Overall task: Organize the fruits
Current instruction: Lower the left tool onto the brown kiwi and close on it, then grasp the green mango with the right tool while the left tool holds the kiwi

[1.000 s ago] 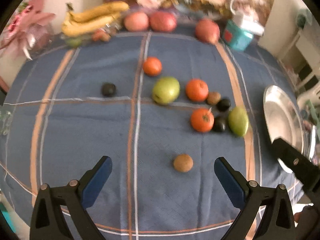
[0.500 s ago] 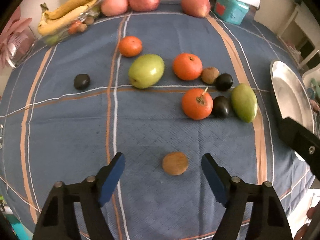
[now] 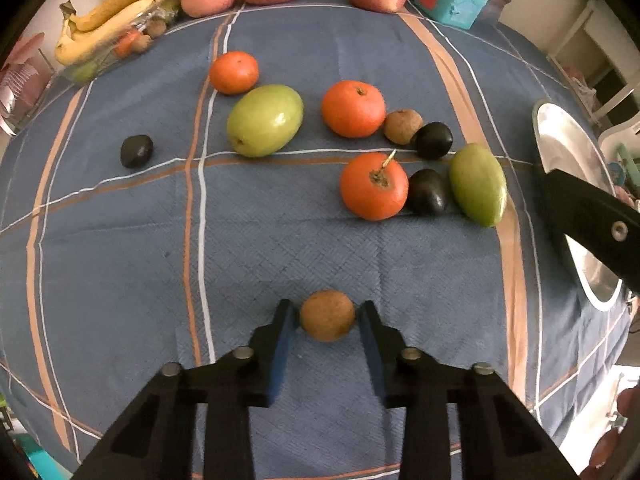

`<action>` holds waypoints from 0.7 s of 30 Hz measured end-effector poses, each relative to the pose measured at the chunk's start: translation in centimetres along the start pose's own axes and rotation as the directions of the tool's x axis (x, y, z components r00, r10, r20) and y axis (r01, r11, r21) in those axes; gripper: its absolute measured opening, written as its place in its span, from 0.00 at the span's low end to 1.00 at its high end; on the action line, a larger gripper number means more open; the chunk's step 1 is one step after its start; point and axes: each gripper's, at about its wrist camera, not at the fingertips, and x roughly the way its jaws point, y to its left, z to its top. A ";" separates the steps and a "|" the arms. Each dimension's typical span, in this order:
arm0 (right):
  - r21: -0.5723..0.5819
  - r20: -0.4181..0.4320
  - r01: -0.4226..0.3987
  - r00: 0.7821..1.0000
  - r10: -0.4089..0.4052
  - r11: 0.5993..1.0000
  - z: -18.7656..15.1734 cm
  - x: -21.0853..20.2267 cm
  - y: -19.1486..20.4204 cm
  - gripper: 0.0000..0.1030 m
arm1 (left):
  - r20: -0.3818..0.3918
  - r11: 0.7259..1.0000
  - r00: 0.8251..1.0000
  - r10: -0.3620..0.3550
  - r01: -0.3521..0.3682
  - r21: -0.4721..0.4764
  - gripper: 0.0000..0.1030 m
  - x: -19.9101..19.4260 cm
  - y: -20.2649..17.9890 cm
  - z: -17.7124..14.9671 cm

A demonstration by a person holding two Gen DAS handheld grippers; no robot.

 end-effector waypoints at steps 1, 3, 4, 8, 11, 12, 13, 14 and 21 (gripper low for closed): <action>0.000 -0.001 -0.001 1.000 0.001 1.000 0.1 0.1 0.1 1.00 | -0.003 1.000 1.000 -0.003 0.003 -0.002 0.31 0.1 -0.1 0.1; -0.004 -0.002 0.006 1.000 -0.006 1.000 0.2 0.1 0.1 1.00 | -0.007 1.000 1.000 0.010 -0.009 0.005 0.28 -0.3 0.1 -0.1; -0.008 0.000 0.016 1.000 -0.016 1.000 0.3 0.1 0.2 1.00 | -0.010 1.000 1.000 0.014 -0.014 0.011 0.28 -0.3 -0.1 0.1; -0.002 -0.010 0.017 1.000 -0.017 1.000 0.4 0.4 0.3 1.00 | 0.015 0.999 0.999 -0.028 0.029 -0.031 0.28 -2.0 0.6 0.0; -0.004 -0.025 0.020 0.999 -0.020 1.000 0.5 1.0 0.6 1.00 | 0.070 0.995 0.997 -0.045 0.051 -0.084 0.28 -3.4 1.3 1.1; -0.007 -0.030 0.024 0.999 -0.024 1.000 0.6 1.2 0.8 1.00 | 0.087 0.993 0.996 -0.038 0.047 -0.106 0.28 -3.8 1.7 1.7; -0.009 -0.031 0.029 0.999 -0.029 1.000 0.6 1.4 0.9 1.00 | 0.095 0.991 0.995 -0.036 0.047 -0.122 0.28 -4.0 1.9 2.0; -0.012 -0.033 0.034 0.999 -0.034 0.999 0.7 1.6 1.1 1.00 | 0.102 0.987 0.994 -0.038 0.053 -0.150 0.28 -4.2 2.4 2.5; 0.020 -0.057 0.012 0.998 -0.011 1.000 1.7 3.3 1.6 1.00 | 0.083 0.955 0.995 -0.052 0.074 -0.289 0.28 -2.5 5.8 5.7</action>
